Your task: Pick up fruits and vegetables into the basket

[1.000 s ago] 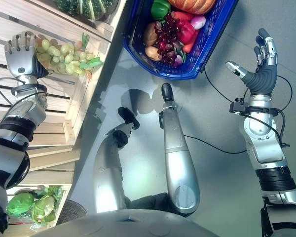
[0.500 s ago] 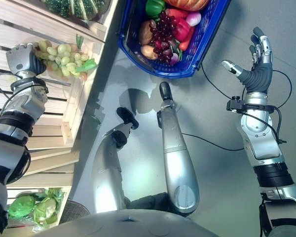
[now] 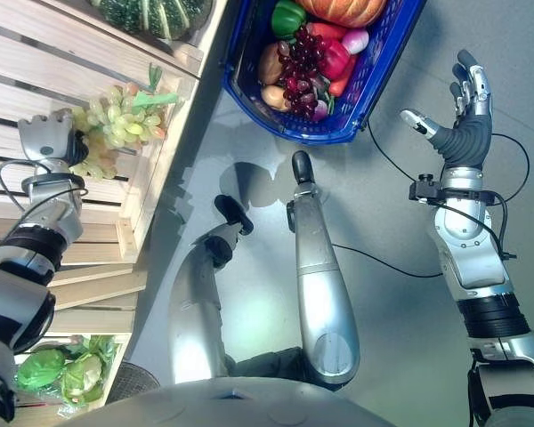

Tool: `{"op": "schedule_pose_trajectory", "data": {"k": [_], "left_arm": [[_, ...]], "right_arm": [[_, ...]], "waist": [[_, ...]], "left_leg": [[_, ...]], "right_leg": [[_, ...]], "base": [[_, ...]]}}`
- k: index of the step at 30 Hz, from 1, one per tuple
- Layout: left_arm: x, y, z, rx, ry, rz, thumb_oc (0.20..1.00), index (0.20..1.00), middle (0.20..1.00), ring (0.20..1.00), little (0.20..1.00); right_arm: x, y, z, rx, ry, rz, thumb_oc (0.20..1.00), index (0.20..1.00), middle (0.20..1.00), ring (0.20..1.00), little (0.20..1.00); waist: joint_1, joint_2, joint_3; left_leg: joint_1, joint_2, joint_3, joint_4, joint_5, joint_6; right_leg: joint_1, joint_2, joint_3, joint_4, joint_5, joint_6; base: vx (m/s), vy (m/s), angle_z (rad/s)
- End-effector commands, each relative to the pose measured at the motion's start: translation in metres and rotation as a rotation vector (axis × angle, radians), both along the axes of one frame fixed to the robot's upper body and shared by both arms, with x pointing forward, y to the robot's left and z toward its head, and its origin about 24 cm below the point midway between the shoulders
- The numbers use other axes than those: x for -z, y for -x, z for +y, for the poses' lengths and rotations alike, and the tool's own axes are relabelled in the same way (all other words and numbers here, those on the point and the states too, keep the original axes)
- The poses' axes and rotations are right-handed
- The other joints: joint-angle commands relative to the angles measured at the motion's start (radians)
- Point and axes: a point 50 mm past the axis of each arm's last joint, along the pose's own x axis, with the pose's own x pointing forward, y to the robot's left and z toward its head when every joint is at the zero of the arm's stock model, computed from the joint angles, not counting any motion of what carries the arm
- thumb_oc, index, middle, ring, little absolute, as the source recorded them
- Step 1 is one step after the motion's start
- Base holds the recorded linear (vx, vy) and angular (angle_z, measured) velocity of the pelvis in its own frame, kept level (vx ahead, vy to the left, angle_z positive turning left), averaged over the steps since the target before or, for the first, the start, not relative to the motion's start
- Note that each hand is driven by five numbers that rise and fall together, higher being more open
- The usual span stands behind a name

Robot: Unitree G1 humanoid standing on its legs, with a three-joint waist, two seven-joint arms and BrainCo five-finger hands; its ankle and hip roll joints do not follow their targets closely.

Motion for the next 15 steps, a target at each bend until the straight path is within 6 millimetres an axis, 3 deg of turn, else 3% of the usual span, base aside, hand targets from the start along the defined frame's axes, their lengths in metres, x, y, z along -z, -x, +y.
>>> {"op": "schedule_pose_trajectory", "data": {"k": [1, 5, 8, 10, 15], "left_arm": [[0.009, 0.019, 0.017, -0.051, -0.118, -0.005, 0.200, 0.200, 0.200, 0.200, 0.200], [-0.001, 0.018, 0.012, 0.021, -0.146, -0.073, 0.200, 0.200, 0.200, 0.200, 0.200], [-0.009, 0.018, 0.009, 0.089, -0.048, -0.145, 0.200, 0.200, 0.200, 0.200, 0.200], [-0.013, 0.014, 0.000, 0.158, 0.157, -0.170, 0.200, 0.200, 0.200, 0.200, 0.200], [-0.017, 0.004, -0.024, 0.305, 0.482, -0.133, 0.200, 0.200, 0.200, 0.200, 0.200]], "right_arm": [[-0.013, 0.017, 0.008, -0.107, 0.016, -0.096, 1.000, 1.000, 1.000, 1.000, 1.000], [-0.013, 0.018, 0.021, -0.247, 0.066, -0.063, 1.000, 1.000, 1.000, 1.000, 1.000], [-0.013, 0.018, 0.033, -0.348, 0.089, -0.047, 1.000, 1.000, 1.000, 1.000, 1.000], [-0.014, 0.016, 0.046, -0.416, 0.102, -0.034, 1.000, 1.000, 1.000, 1.000, 1.000], [-0.018, 0.010, 0.071, -0.548, 0.102, 0.008, 1.000, 1.000, 1.000, 1.000, 1.000]], "waist": [[0.010, -0.016, -0.054], [0.023, -0.019, -0.054], [0.040, -0.022, -0.054], [0.059, -0.026, -0.054], [0.091, -0.024, -0.054]], "left_leg": [[-0.012, 0.008, -0.049, -0.028, 0.035, -0.052], [0.023, 0.003, -0.054, -0.040, 0.040, -0.050], [0.062, -0.005, -0.062, -0.054, 0.044, -0.049], [0.112, -0.011, -0.067, -0.075, 0.051, -0.046], [0.210, -0.024, -0.071, -0.119, 0.064, -0.041]], "right_leg": [[0.057, -0.003, -0.069, -0.012, -0.042, 0.046], [0.104, -0.005, -0.078, -0.032, -0.038, 0.047], [0.157, -0.009, -0.090, -0.055, -0.033, 0.050], [0.218, -0.015, -0.102, -0.082, -0.027, 0.052], [0.328, -0.026, -0.120, -0.127, -0.023, 0.054]], "base": [[-0.02, -0.013, 0.07], [-0.04, -0.029, 0.06], [-0.03, -0.047, 0.04], [-0.02, -0.052, 0.04], [0.00, -0.018, 0.08]]}}
